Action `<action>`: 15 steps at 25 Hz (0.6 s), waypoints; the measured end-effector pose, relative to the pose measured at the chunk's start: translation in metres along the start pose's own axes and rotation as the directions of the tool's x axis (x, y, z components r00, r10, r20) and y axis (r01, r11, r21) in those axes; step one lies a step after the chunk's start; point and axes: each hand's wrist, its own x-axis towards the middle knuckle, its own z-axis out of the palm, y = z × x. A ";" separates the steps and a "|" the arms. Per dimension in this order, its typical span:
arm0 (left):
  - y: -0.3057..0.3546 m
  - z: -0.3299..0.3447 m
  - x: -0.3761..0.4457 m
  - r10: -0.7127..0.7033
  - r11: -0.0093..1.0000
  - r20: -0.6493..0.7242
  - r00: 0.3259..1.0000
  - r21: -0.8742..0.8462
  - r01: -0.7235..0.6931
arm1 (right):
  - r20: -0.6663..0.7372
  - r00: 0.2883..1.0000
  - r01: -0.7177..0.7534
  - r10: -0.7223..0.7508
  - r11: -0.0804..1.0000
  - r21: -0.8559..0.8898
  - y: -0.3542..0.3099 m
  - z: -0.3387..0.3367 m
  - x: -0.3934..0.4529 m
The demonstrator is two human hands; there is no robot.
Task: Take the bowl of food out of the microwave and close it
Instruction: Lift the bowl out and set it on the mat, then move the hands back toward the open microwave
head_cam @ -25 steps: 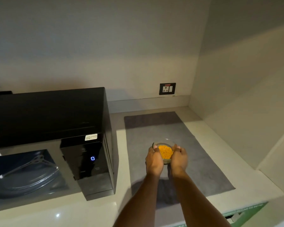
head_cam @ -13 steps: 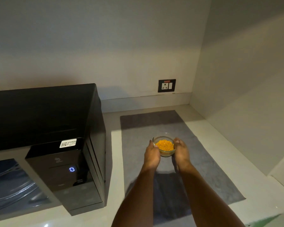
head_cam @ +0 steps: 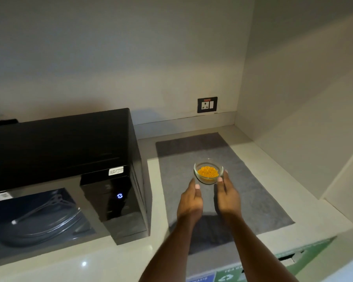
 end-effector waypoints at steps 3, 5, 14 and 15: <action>-0.010 -0.026 -0.044 0.139 0.960 0.080 0.987 0.235 -0.154 | 0.028 0.998 0.059 -0.053 0.963 -0.261 -0.018 -0.009 -0.046; -0.024 -0.045 -0.072 0.211 0.893 0.113 0.971 0.381 -0.238 | 0.036 0.989 0.145 -0.143 0.892 -0.429 -0.028 -0.010 -0.077; -0.115 -0.148 -0.178 0.325 0.677 0.110 0.939 0.667 -0.312 | 0.185 0.924 0.380 -0.334 0.755 -0.535 -0.043 0.022 -0.221; -0.121 -0.160 -0.189 0.313 0.678 0.099 0.944 0.673 -0.296 | 0.205 0.916 0.400 -0.345 0.748 -0.529 -0.048 0.028 -0.235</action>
